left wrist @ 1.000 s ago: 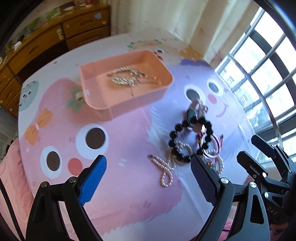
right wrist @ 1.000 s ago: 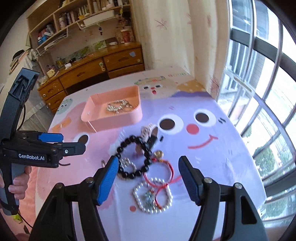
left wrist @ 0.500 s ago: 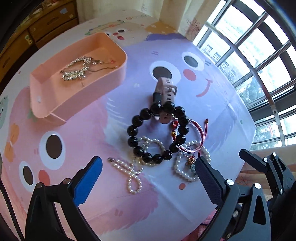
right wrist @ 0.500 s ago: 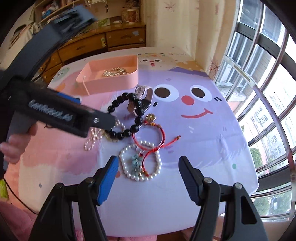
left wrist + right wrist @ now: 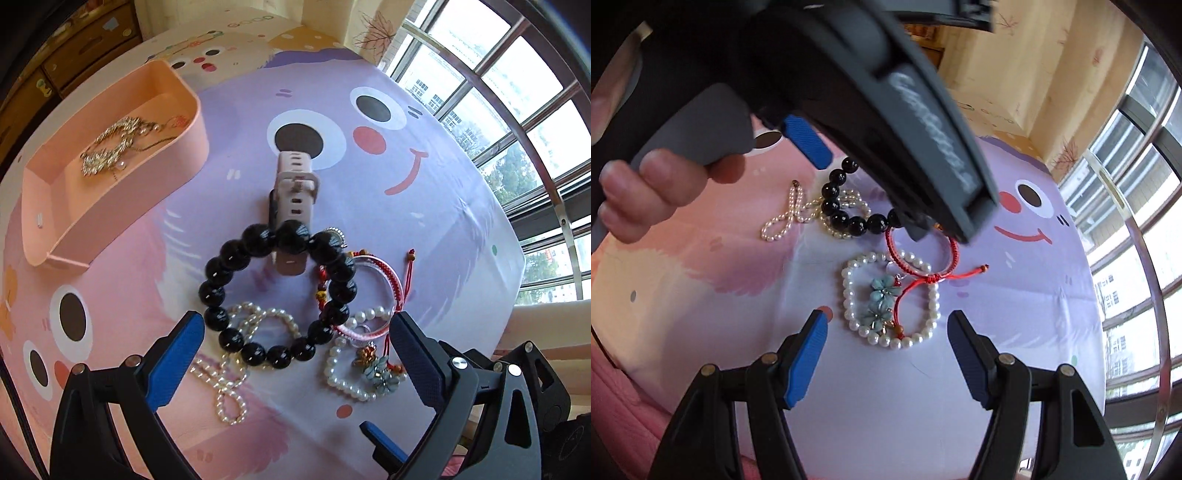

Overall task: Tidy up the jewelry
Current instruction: 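Move the left gripper to the black bead bracelet and grasp it, then grasp the red string bracelet with the right gripper while the left gripper lifts the black bracelet, then lower both bracelets into the pink tray and open both grippers, then withdraw both grippers from the tray toward the remaining pearl jewelry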

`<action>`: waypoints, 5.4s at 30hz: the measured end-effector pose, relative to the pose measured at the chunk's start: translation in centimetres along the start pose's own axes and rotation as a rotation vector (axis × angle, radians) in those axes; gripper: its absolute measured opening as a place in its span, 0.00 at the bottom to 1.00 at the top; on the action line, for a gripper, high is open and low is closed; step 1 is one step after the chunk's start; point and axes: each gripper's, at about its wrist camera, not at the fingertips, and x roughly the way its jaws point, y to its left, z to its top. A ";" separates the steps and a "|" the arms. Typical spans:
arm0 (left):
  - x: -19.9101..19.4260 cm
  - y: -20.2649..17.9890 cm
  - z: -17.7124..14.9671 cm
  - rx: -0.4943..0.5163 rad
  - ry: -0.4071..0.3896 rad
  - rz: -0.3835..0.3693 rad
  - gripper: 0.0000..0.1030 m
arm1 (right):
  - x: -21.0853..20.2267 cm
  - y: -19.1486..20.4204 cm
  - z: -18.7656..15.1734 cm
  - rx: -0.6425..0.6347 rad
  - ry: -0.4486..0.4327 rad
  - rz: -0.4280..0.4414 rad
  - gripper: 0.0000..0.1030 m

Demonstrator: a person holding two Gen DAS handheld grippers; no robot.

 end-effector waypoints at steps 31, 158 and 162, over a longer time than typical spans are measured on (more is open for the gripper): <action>-2.0 0.3 0.9 -0.068 -0.087 0.024 0.13 | 4.4 -8.5 2.7 0.212 -0.006 0.157 0.66; -12.8 13.5 -2.6 -0.519 -0.353 0.213 0.79 | 0.0 -6.1 15.3 0.008 -0.174 0.225 0.60; -12.8 12.0 -3.8 -0.566 -0.341 0.242 0.80 | -0.7 -7.3 13.3 0.001 -0.132 0.280 0.60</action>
